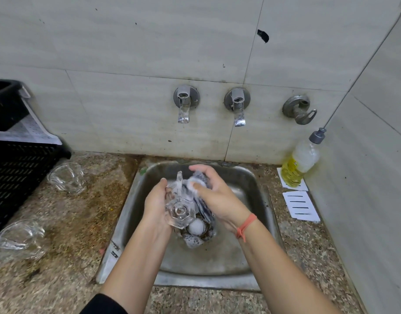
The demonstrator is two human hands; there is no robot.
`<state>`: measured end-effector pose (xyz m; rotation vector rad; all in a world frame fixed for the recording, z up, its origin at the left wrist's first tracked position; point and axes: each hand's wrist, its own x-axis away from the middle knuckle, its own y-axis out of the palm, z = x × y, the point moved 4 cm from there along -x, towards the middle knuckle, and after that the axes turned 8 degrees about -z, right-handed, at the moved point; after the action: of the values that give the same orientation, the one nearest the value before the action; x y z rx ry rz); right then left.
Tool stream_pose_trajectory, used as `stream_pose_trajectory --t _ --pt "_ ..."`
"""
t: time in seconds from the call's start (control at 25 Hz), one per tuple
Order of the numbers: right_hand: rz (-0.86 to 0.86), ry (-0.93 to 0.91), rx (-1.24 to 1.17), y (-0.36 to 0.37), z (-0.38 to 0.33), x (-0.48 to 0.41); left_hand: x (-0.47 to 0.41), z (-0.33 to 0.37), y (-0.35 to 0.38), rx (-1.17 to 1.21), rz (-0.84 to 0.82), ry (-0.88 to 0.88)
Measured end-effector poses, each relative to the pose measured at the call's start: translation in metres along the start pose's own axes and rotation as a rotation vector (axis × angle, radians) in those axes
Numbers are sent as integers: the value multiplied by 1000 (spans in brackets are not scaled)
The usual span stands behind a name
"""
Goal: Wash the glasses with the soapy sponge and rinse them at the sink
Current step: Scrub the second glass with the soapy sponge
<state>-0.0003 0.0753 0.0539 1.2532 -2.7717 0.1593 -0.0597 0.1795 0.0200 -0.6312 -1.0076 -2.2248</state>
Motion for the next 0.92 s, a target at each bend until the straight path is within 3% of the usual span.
stream_pose_trajectory --t 0.08,0.12,0.24,0.28,0.4,0.44,0.56,0.6,0.72,0.76,0.88,0.92 --pt "186 44 -22 -3 -1 -2 -1 -4 0 2 34 2" --pt "171 58 -52 -4 -1 -3 -1 -5 0 18 31 -7" --pt "-128 32 -102 1 0 2 -2 -1 -1 43 12 -37" --pt "-128 8 -77 2 0 5 0 -1 0 60 6 -48" --pt "161 11 -34 -7 -2 3 0 -8 6 105 0 -74" --pt "166 30 -67 -9 -1 3 -1 -10 6 135 -7 -80" --pt "-81 17 -202 2 -1 10 -1 -14 6 191 -21 -114" --pt "-67 4 -196 4 1 11 0 -15 7 239 -41 -119" --pt "200 24 -211 -4 7 5 3 -20 11 320 -56 -162" --pt "183 41 -229 -4 9 3 5 -21 11 319 -48 -162" --pt "-81 20 -217 5 10 5 15 -16 11 275 -52 -40" --pt "-67 -4 -192 6 10 5 20 -14 12 261 -39 16"
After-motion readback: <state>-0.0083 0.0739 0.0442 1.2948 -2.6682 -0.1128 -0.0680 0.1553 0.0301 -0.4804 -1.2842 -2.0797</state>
